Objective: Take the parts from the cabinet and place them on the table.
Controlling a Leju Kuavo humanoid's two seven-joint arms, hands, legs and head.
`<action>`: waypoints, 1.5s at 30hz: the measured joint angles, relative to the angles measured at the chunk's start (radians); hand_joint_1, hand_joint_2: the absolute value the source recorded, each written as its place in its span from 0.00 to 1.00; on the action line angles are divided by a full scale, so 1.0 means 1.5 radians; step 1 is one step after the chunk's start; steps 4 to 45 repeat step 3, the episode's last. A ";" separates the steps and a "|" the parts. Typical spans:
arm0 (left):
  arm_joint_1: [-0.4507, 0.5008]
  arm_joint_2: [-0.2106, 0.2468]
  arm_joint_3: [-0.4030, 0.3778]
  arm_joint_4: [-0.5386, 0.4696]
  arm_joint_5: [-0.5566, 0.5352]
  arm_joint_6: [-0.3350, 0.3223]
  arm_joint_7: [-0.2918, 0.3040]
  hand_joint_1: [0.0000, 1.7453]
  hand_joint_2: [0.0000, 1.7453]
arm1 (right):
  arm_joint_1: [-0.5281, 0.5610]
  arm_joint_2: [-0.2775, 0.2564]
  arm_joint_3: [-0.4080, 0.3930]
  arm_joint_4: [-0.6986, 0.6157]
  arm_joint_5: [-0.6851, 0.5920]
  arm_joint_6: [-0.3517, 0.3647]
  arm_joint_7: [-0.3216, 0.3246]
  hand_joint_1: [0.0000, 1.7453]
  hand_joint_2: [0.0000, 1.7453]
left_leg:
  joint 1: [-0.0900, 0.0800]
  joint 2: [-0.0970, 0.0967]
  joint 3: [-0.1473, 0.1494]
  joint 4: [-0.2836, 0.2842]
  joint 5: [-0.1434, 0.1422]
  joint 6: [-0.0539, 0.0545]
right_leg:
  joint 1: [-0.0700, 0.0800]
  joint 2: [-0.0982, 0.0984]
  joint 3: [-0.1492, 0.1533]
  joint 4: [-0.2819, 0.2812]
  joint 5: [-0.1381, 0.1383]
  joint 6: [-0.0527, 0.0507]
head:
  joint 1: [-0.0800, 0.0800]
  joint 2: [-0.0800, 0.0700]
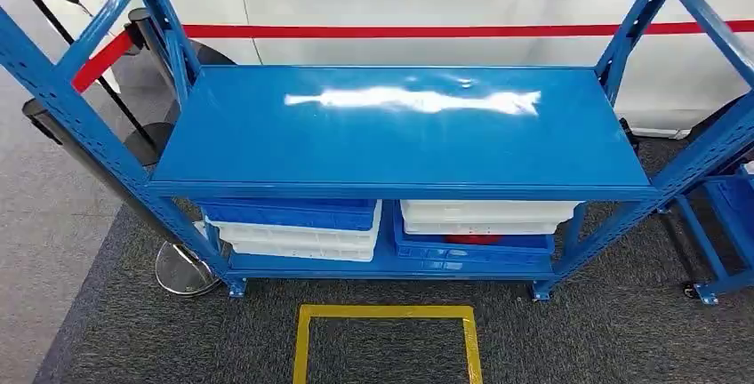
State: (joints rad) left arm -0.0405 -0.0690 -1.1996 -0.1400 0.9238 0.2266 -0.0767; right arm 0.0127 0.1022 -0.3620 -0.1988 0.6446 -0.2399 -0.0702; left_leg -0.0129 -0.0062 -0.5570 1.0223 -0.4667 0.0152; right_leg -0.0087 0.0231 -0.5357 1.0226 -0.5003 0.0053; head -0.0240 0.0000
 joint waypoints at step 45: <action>0.006 0.001 0.056 -0.009 -0.042 -0.010 0.003 0.00 1.00 | 0.005 -0.003 0.013 -0.007 -0.030 0.011 0.005 0.00 1.00 | 0.000 0.000 0.000 0.000 0.000 0.000 | 0.000 0.000 0.000 0.000 0.000 0.000 | 0.000 0.000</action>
